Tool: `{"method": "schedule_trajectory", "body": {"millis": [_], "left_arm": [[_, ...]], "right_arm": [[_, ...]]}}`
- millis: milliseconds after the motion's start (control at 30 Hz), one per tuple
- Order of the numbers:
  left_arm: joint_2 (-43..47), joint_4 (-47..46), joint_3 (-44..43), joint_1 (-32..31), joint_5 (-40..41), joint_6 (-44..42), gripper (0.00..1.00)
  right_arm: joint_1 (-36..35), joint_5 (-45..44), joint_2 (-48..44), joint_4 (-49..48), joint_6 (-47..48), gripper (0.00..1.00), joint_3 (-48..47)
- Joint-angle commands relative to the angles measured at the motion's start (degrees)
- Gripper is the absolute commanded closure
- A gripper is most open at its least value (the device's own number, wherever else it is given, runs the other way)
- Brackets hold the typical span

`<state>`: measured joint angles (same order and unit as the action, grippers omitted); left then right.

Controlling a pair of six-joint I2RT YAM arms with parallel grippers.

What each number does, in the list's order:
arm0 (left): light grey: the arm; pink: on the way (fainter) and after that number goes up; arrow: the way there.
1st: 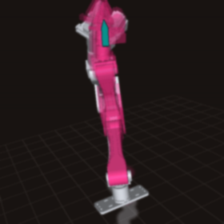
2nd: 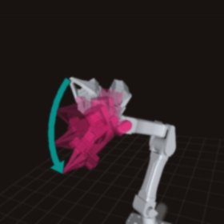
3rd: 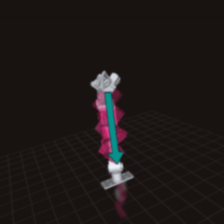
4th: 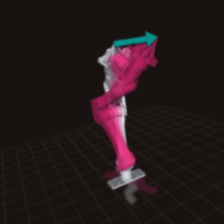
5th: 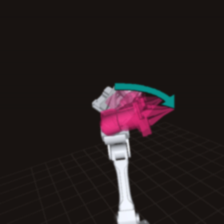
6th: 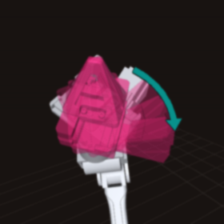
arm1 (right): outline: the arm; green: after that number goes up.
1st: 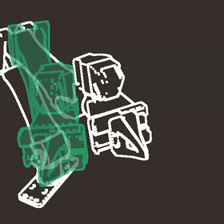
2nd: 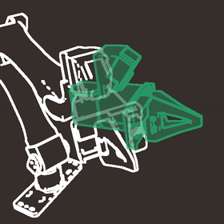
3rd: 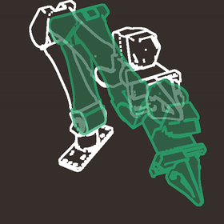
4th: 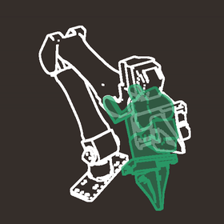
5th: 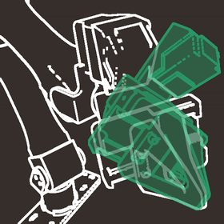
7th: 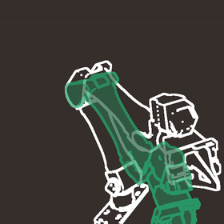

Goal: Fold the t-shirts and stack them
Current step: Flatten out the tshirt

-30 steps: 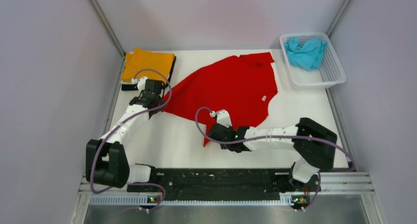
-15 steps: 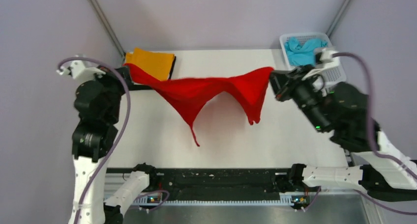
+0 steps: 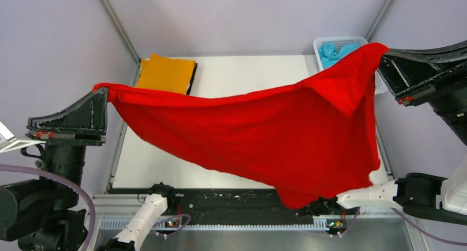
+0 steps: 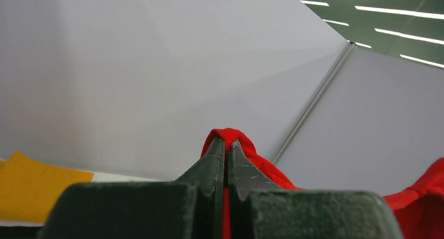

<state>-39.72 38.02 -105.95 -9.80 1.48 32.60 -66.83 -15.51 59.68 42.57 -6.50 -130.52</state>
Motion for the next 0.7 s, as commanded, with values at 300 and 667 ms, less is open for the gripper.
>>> {"method": "schedule_trajectory", "body": {"millis": [300, 667], "left_arm": [[-12.12, -5.00, 12.34, 0.31, 3.06, -0.06, 1.00], [-55.96, -18.00, 17.44, 0.46, 18.74, -1.96, 1.00]], "right_arm": [[1.52, -50.80, 3.44, -44.12, 39.68, 1.00, 30.34], [43.85, -8.98, 22.80, -46.95, 4.52, 1.00, 56.41]]}}
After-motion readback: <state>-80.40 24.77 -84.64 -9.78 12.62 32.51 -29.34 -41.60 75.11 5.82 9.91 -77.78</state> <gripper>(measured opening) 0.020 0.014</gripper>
